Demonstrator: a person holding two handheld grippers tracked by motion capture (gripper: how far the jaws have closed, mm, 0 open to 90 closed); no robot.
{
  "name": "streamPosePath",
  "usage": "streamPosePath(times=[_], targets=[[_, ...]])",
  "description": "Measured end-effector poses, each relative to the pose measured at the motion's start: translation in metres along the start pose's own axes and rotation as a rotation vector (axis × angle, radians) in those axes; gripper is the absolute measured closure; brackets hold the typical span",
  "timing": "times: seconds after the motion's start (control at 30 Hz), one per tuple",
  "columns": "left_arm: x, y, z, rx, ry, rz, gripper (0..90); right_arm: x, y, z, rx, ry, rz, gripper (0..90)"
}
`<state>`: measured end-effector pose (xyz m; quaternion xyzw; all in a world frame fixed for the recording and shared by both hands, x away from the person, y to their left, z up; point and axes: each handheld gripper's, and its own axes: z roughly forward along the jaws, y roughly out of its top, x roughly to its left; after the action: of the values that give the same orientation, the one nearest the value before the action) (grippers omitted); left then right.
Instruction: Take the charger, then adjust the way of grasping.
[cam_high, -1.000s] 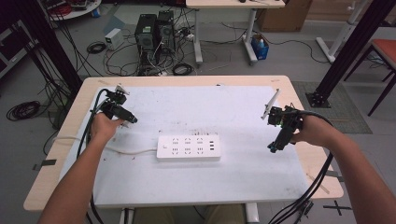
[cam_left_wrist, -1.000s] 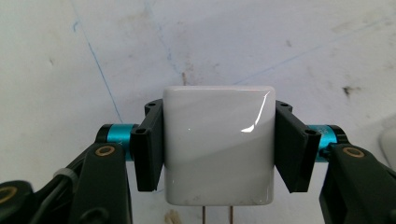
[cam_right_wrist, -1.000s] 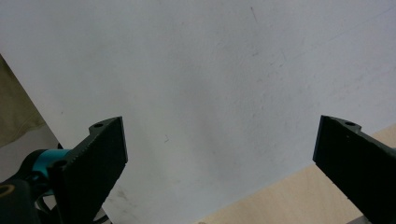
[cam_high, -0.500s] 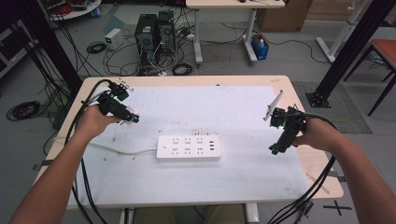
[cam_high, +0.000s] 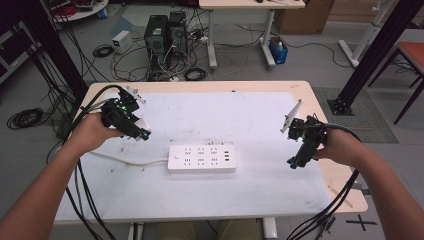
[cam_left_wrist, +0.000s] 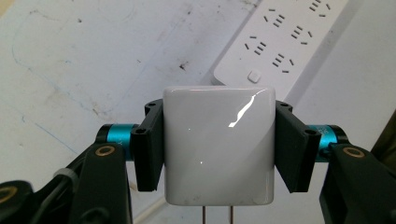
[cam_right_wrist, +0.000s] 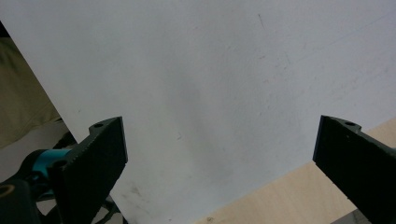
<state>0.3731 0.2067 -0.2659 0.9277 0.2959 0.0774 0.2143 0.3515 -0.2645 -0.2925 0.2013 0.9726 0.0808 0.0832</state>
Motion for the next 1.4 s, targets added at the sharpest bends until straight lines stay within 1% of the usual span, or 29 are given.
streamPosePath(times=[0.07, 0.1, 0.2, 0.3, 0.33, 0.43, 0.47, 0.53, 0.67, 0.73, 0.77, 0.83, 0.87, 0.93, 0.97, 1.0, 1.03, 1.1, 1.17, 1.2, 1.3, 1.33, 1.4], targets=[[-0.005, 0.0, -0.002, 0.003, 0.009, 0.003, 42.6, 0.001, 0.001, -0.001, -0.003, -0.005, -0.004, 2.3], [-0.007, 0.001, -0.002, -0.003, 0.005, 0.006, 42.6, 0.003, 0.002, -0.001, 0.003, -0.007, -0.006, 2.3], [-0.012, 0.002, -0.002, 0.005, 0.002, 0.03, 42.6, 0.005, 0.003, -0.002, 0.002, -0.012, -0.013, 2.3], [-0.016, 0.004, -0.001, 0.01, 0.002, 0.036, 42.6, 0.007, 0.004, -0.003, 0.001, -0.013, -0.007, 2.3], [-0.016, 0.005, -0.001, 0.013, 0.003, 0.039, 42.6, 0.007, 0.004, -0.002, 0.001, -0.013, 0.0, 2.3], [-0.018, 0.006, 0.0, 0.015, -0.001, 0.042, 42.6, 0.008, 0.005, -0.003, -0.002, -0.014, -0.002, 2.3], [-0.018, 0.006, 0.0, 0.021, -0.001, 0.05, 42.6, 0.009, 0.005, -0.003, -0.003, -0.016, 0.0, 2.3], [-0.019, 0.007, 0.0, 0.015, 0.0, 0.049, 42.6, 0.009, 0.005, -0.004, -0.008, -0.016, 0.0, 2.3], [-0.023, 0.009, -0.001, 0.012, -0.005, 0.064, 42.6, 0.009, 0.004, -0.006, -0.015, -0.032, 0.023, 2.3], [-0.023, 0.012, -0.002, 0.024, -0.002, 0.074, 42.6, 0.009, 0.005, -0.006, -0.022, -0.039, 0.027, 2.3], [-0.024, 0.013, -0.001, 0.02, 0.0, 0.073, 42.6, 0.009, 0.005, -0.007, -0.022, -0.039, 0.03, 2.3], [-0.024, 0.015, -0.001, 0.019, -0.005, 0.079, 42.6, 0.01, 0.006, -0.007, -0.022, -0.054, 0.057, 2.3], [-0.025, 0.016, 0.0, 0.018, -0.007, 0.08, 42.6, 0.011, 0.006, -0.008, -0.026, -0.057, 0.059, 2.3], [-0.027, 0.019, 0.002, 0.019, -0.011, 0.093, 42.6, 0.013, 0.008, -0.01, -0.044, -0.065, 0.087, 2.3], [-0.028, 0.02, 0.002, 0.015, -0.014, 0.098, 42.6, 0.015, 0.008, -0.011, -0.053, -0.065, 0.09, 2.3], [-0.029, 0.022, 0.003, 0.021, -0.02, 0.111, 42.6, 0.016, 0.009, -0.012, -0.063, -0.059, 0.095, 2.3], [-0.031, 0.023, 0.004, 0.016, -0.02, 0.112, 42.6, 0.017, 0.009, -0.013, -0.072, -0.054, 0.107, 2.3], [-0.034, 0.027, 0.005, 0.01, -0.023, 0.127, 42.6, 0.018, 0.01, -0.013, -0.091, -0.05, 0.131, 2.3], [-0.039, 0.03, 0.007, -0.013, -0.03, 0.142, 42.6, 0.019, 0.011, -0.014, -0.106, -0.041, 0.159, 2.3], [-0.041, 0.033, 0.007, -0.012, -0.032, 0.162, 42.5, 0.02, 0.012, -0.015, -0.117, -0.038, 0.167, 2.3], [-0.049, 0.039, 0.01, -0.031, -0.034, 0.188, 42.6, 0.023, 0.013, -0.015, -0.147, -0.027, 0.189, 2.3], [-0.051, 0.041, 0.011, -0.031, -0.038, 0.203, 42.6, 0.024, 0.014, -0.016, -0.159, -0.02, 0.194, 2.3], [-0.056, 0.046, 0.013, -0.034, -0.041, 0.219, 42.6, 0.026, 0.014, -0.017, -0.186, -0.006, 0.21, 2.3]])
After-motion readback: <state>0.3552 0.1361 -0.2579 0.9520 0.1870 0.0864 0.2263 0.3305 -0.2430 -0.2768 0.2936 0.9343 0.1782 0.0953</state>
